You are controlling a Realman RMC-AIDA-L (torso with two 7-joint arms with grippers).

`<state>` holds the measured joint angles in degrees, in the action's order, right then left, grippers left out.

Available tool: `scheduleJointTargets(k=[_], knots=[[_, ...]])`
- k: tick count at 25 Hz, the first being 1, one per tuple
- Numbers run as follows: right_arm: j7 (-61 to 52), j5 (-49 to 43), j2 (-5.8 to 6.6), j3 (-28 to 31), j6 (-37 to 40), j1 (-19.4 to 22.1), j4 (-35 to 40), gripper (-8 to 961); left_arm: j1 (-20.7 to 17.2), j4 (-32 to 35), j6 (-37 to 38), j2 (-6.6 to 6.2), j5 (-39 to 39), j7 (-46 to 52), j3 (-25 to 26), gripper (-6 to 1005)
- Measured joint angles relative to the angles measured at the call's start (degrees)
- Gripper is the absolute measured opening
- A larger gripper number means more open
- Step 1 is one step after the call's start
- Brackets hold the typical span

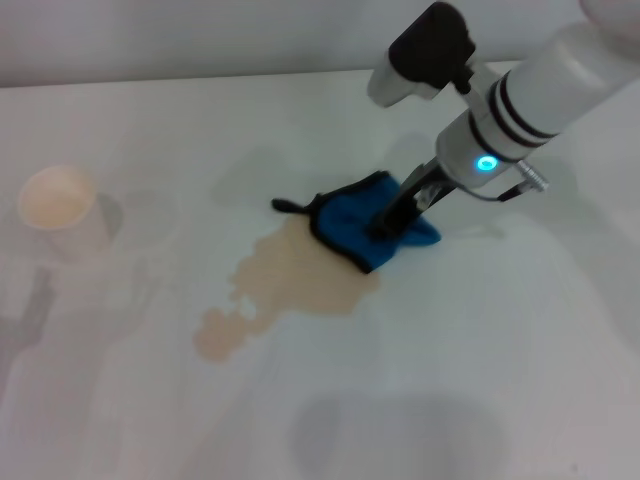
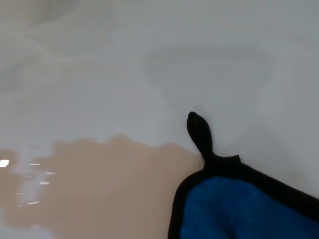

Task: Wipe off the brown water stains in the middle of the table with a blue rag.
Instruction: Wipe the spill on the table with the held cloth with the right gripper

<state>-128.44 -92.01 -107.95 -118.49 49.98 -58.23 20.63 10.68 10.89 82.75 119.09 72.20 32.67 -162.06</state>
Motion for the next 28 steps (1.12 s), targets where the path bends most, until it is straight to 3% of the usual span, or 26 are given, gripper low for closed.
scheduleJointTargets(k=[6, 8, 14, 21, 28], knots=[[2.0, 0.0, -1.65, 0.1, 3.5, 1.4, 3.4, 103, 0.4, 0.0, 0.0, 0.00, 0.0, 0.1, 0.0, 891], [3.2, 0.1, -2.77, 0.1, 5.2, 1.6, 3.9, 103, 0.5, 0.0, 0.0, 0.00, 0.0, 0.1, 0.0, 891], [4.6, 0.2, -4.15, 0.3, 7.3, 2.1, 5.0, 100, 0.6, 0.0, 0.0, 0.00, 0.0, 0.1, 0.0, 892], [6.5, 0.2, -7.09, 0.3, 8.5, 2.7, 6.7, 98, 0.6, -0.1, 0.0, 0.00, 0.0, 0.1, 0.0, 892], [6.8, 0.0, -7.40, 0.2, 9.2, 6.1, 12.9, 86, 0.6, -0.1, 0.0, -0.04, 0.0, 0.1, 0.0, 891]])
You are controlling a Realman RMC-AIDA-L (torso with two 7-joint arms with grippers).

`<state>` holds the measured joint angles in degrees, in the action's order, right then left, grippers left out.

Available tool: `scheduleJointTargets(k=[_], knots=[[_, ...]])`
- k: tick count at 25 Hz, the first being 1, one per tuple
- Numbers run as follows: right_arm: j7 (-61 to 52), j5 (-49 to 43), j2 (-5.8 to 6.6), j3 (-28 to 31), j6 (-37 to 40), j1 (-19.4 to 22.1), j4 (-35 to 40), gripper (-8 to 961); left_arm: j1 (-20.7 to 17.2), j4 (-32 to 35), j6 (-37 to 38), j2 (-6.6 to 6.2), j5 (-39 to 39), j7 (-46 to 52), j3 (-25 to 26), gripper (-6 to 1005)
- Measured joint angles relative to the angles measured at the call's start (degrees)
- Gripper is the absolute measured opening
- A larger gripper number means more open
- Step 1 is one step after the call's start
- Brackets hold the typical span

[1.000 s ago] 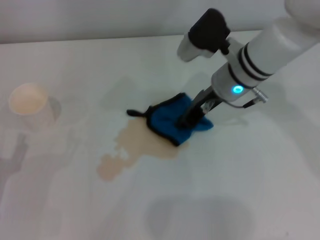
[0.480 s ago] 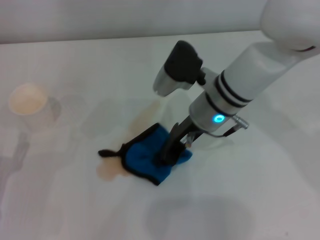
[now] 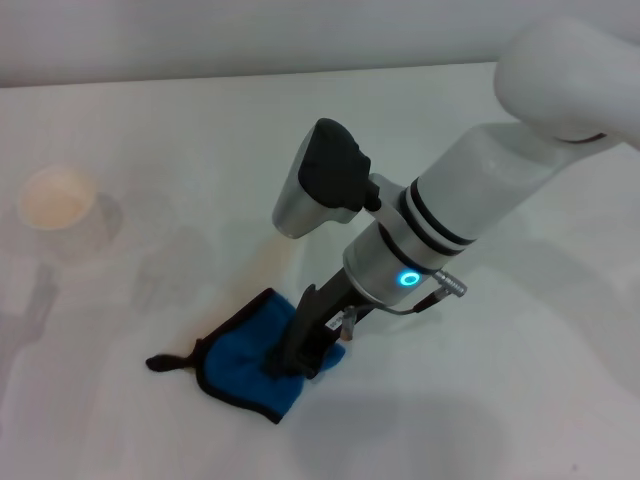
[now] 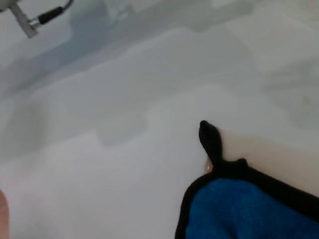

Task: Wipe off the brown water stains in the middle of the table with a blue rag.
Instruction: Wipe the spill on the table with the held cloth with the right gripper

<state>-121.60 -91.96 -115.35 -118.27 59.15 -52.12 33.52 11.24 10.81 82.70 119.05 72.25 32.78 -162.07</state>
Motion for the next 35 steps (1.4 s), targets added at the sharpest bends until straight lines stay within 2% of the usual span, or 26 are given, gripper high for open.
scheduleJointTargets(k=[6, 16, 24, 35], knots=[[0.4, 0.4, -0.75, -0.2, -0.9, 2.7, 3.0, 85, 0.0, 0.0, 0.0, -0.05, 0.0, 0.0, 0.0, 891], [0.8, 1.1, -0.87, -3.0, -7.7, 7.4, 7.2, 85, 0.0, -0.3, 0.0, -0.05, 0.0, 0.0, 0.0, 892], [1.0, 4.9, -0.85, -8.8, -11.2, 7.8, 9.6, 85, 0.0, -0.6, 0.0, -0.05, 0.0, 0.0, 0.0, 892], [1.2, 7.1, -0.84, -13.0, -16.5, 7.8, 12.0, 86, 0.1, -0.6, -0.1, -0.05, 0.0, 0.0, 0.0, 891]])
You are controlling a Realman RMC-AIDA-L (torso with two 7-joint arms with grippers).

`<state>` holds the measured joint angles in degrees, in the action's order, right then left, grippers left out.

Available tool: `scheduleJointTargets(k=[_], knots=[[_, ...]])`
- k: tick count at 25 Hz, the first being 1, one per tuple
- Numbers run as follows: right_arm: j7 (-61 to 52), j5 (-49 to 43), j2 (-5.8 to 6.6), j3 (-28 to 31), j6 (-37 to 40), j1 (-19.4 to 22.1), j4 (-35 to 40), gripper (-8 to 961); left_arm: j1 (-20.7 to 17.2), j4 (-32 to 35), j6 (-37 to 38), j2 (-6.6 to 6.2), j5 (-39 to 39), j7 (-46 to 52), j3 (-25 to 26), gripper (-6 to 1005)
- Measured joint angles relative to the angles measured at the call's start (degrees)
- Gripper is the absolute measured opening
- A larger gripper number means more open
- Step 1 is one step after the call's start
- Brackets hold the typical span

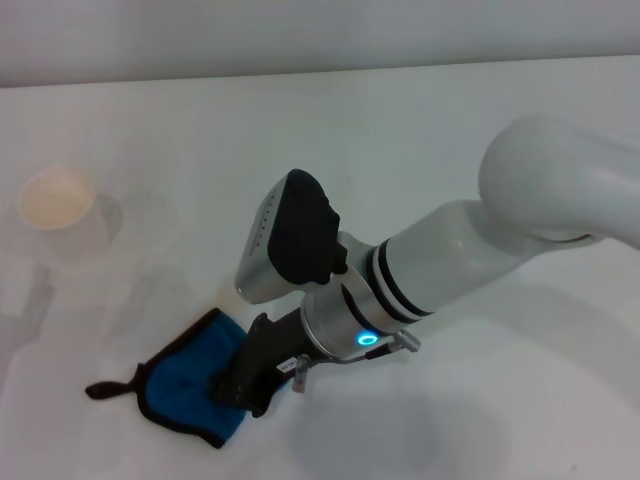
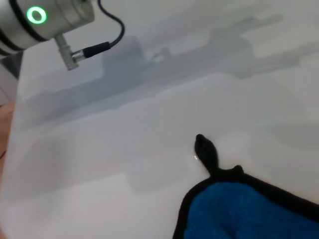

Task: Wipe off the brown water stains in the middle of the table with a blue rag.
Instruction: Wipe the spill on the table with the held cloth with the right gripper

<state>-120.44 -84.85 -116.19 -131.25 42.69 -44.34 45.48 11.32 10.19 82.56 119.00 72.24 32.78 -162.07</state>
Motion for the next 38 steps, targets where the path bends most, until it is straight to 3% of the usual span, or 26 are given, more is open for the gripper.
scheduleJointTargets(k=[7, 19, 38], knots=[[0.0, 1.7, 0.00, -2.4, -6.7, -0.3, -0.6, 86, 0.1, 0.0, 0.0, 0.00, 0.0, 0.0, 0.0, 891], [-0.2, 1.6, 0.01, 0.4, -10.4, -1.1, -5.2, 86, 0.1, 0.0, 0.1, 0.00, 0.0, 0.0, 0.0, 891], [0.0, -7.6, 0.81, 18.1, -11.3, -2.2, -15.1, 86, 0.1, -0.4, 0.2, -0.09, 0.0, 0.5, 0.0, 891]])
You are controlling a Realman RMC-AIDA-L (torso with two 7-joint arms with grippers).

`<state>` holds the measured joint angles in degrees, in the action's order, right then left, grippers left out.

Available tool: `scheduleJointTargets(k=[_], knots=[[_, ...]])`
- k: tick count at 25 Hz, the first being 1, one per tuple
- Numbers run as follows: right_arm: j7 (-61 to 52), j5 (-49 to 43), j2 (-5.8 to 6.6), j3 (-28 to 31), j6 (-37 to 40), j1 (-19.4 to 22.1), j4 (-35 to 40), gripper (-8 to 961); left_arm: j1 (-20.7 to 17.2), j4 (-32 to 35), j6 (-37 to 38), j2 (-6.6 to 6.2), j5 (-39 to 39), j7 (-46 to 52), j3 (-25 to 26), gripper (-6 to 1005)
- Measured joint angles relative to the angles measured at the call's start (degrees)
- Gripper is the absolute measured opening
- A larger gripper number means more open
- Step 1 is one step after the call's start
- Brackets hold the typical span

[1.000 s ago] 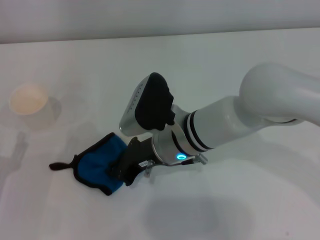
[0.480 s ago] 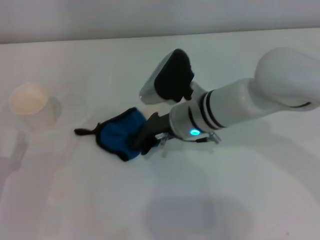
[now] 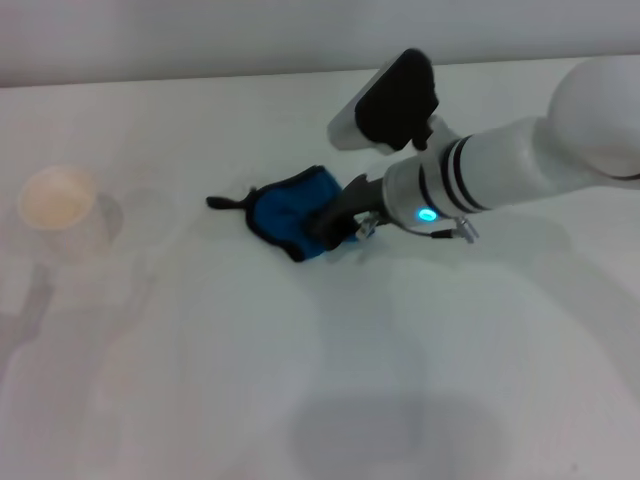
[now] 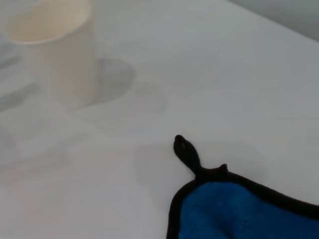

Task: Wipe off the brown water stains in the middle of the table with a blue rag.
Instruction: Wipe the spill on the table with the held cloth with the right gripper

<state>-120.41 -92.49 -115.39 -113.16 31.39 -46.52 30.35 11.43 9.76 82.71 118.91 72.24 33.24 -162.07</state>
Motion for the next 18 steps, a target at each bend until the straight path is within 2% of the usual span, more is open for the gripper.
scheduleJointTargets(k=[10, 18], knots=[[0.0, -5.3, 0.64, 10.3, -2.1, -0.9, -3.8, 85, 0.0, -0.4, 0.0, 0.00, 0.1, 0.9, 0.0, 891], [-0.2, -6.2, 2.82, 13.0, 5.8, 0.8, -2.7, 85, -0.1, -0.4, 0.1, 0.00, 0.1, 0.9, 0.0, 892]])
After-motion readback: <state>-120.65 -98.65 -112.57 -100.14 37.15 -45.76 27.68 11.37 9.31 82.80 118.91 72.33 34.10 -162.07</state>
